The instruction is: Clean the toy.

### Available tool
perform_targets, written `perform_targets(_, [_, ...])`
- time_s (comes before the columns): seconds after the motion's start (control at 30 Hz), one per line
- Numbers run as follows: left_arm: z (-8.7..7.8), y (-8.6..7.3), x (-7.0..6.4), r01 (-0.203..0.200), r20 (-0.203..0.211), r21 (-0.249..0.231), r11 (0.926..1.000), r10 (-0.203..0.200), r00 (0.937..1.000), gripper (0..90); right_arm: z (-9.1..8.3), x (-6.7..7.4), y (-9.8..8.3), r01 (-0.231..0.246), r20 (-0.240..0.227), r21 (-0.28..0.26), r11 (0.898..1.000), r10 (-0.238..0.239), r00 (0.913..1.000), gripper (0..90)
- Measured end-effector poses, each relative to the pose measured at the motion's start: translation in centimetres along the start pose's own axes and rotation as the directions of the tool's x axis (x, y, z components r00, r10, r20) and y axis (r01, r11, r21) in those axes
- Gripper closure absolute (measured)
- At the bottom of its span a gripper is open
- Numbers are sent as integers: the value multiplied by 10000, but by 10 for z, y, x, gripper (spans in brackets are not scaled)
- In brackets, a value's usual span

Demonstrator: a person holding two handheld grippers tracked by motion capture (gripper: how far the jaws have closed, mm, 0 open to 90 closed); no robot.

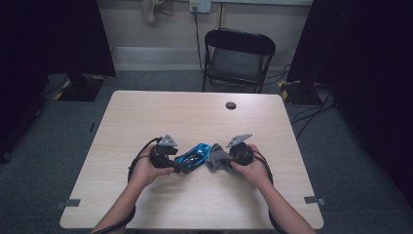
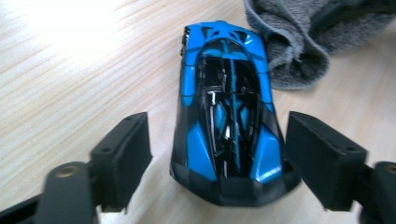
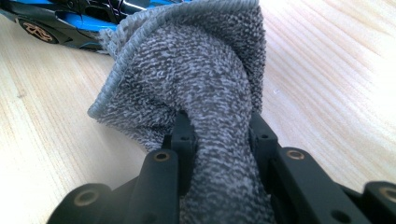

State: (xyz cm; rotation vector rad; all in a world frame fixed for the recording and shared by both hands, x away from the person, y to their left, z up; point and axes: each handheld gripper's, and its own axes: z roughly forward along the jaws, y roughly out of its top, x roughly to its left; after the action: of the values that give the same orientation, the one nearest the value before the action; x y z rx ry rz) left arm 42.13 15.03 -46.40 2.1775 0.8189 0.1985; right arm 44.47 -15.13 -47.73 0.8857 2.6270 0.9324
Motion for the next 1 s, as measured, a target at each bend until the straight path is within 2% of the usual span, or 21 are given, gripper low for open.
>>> perform_targets(0.23, [-1, -10, -5, -233, 185, 113, 9997, 231, 9996, 171, 0, 1, 0, 19, 18, 24, 10000, -19, 10000, 705])
perform_targets(0.33, [4, -14, -6, -30, 188, 207, 9998, 26, 9998, 166, 0, 1, 0, 39, 18, 24, 10000, -39, 10000, 703])
perform_targets(0.4, [8, -15, -6, -32, 39, 366, 9993, 30, 10000, 164, 0, 1, 0, 33, 8, 28, 10000, -33, 10000, 703])
perform_targets(0.5, [12, -17, -6, -200, 74, 458, 9988, 197, 9998, 165, 0, 1, 0, 80, -6, 27, 10000, -80, 10000, 702])
perform_targets(0.6, [15, -18, -7, -471, -168, 591, 9971, 482, 9987, 163, 0, 1, 0, 64, -8, 21, 10000, -64, 10000, 702])
perform_targets(0.77, [21, -22, -8, -334, -186, 433, 9985, 342, 9992, 170, 0, 1, 0, 84, 21, 15, 10000, -85, 10000, 702])
perform_targets(1.0, [22, -23, -9, -511, -336, 283, 9983, 520, 9981, 188, 0, 1, 0, 101, 2, 31, 9999, -101, 9999, 703])
